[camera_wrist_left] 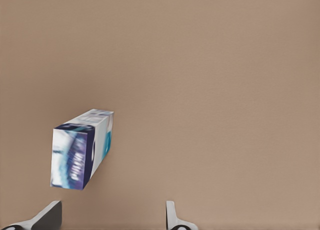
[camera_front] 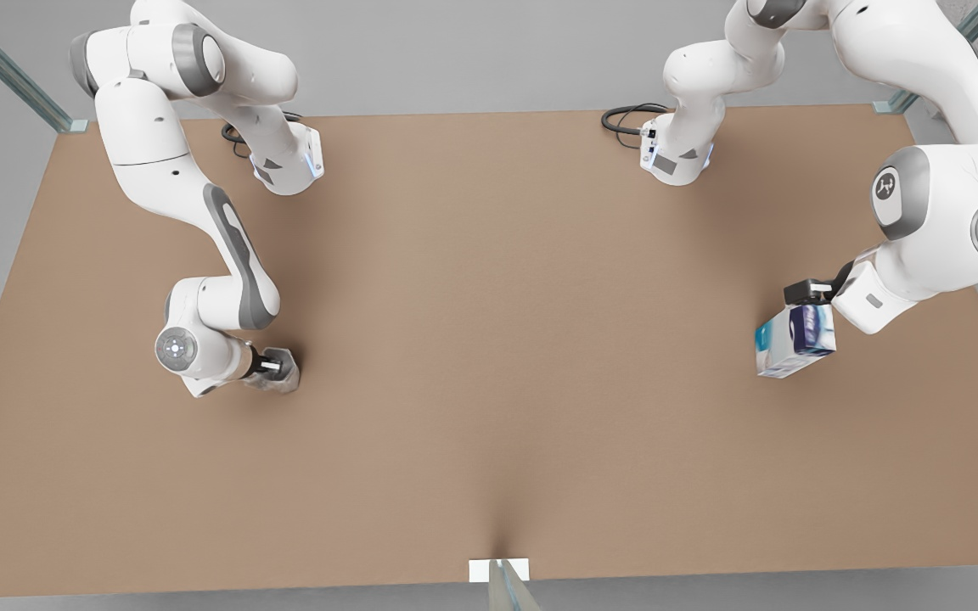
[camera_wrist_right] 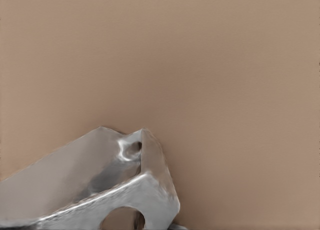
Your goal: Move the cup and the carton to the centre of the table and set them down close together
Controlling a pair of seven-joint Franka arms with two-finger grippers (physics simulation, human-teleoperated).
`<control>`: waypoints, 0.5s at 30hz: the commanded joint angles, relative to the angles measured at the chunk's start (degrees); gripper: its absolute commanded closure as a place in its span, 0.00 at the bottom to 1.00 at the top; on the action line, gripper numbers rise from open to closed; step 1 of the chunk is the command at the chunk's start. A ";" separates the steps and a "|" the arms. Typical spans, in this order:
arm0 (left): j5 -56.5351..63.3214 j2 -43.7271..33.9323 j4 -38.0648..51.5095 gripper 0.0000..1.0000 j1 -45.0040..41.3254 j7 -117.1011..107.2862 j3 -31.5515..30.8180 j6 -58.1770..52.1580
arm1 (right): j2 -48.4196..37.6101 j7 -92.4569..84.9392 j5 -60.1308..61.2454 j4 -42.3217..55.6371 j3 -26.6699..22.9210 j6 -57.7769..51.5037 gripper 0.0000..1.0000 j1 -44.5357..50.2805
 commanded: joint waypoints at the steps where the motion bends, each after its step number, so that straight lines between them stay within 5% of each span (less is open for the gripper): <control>1: 0.00 0.00 0.00 0.00 0.00 0.00 0.00 0.00 | 0.00 -0.09 0.00 0.09 0.00 0.00 0.79 0.00; 15: 0.00 0.00 0.00 0.00 0.00 0.09 0.00 -0.27 | -0.88 -0.27 -0.26 0.35 0.09 -2.20 0.79 1.14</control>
